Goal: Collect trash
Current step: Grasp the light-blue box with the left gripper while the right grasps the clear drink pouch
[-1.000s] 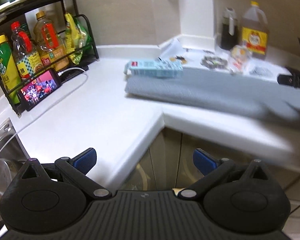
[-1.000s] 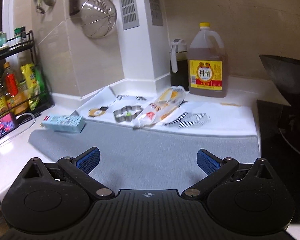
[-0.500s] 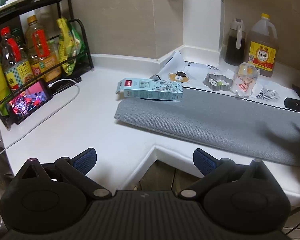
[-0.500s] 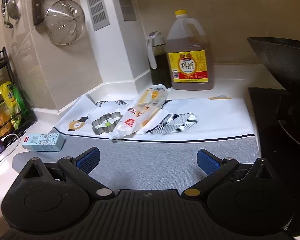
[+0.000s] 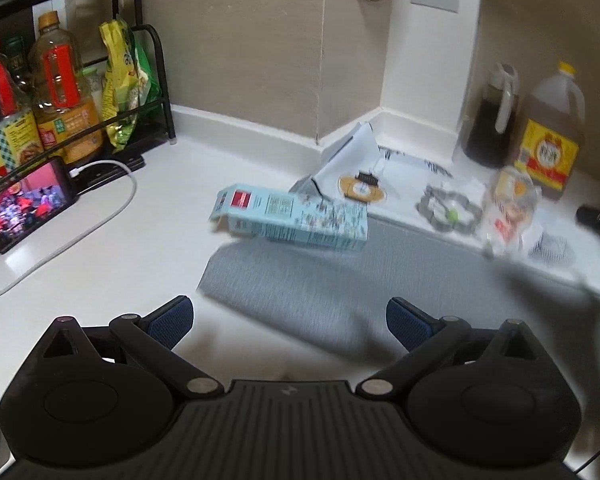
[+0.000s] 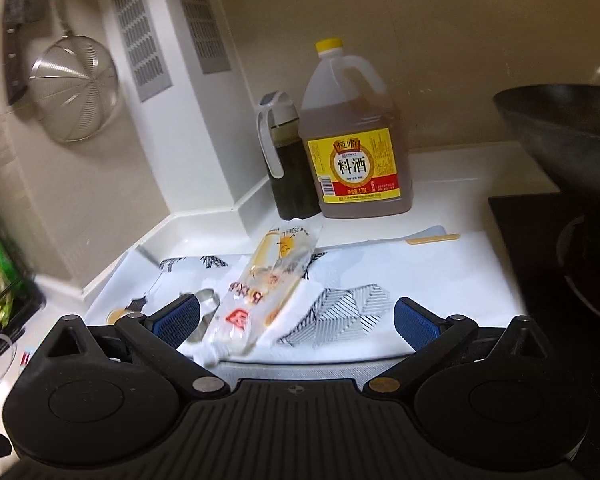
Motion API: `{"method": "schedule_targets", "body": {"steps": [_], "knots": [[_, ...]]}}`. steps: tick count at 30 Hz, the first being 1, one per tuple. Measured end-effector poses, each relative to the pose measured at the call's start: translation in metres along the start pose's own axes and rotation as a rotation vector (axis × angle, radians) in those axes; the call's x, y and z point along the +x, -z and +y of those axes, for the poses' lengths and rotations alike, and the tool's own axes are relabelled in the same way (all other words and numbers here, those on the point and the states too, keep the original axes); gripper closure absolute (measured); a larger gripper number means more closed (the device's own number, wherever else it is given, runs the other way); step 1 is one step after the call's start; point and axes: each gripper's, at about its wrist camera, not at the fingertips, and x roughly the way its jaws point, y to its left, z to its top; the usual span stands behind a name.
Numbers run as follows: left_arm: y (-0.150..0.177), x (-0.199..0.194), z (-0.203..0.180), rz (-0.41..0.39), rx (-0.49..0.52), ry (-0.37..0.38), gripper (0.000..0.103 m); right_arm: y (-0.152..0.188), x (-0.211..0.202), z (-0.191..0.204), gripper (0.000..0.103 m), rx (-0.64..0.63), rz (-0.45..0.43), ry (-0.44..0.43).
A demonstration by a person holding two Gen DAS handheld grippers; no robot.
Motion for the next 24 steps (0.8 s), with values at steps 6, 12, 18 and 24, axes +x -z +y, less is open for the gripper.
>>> {"method": "schedule_targets", "body": {"steps": [6,12,18,24], "knots": [[-0.04,0.033,-0.007,-0.018,-0.04,-0.007,0.0,-0.011,0.049,0.016,0.0,0.004,0.065,0.027],[-0.061,0.083,-0.011,0.05,-0.124,0.013,0.0,-0.021,0.089,0.031,0.0,-0.001,0.121,0.033],[-0.068,0.124,-0.006,0.111,-0.199,0.02,0.0,-0.021,0.128,0.042,0.0,-0.002,0.173,0.075],[-0.078,0.154,-0.003,0.179,-0.293,0.037,0.0,-0.02,0.155,0.053,0.0,-0.051,0.191,0.131]]}}
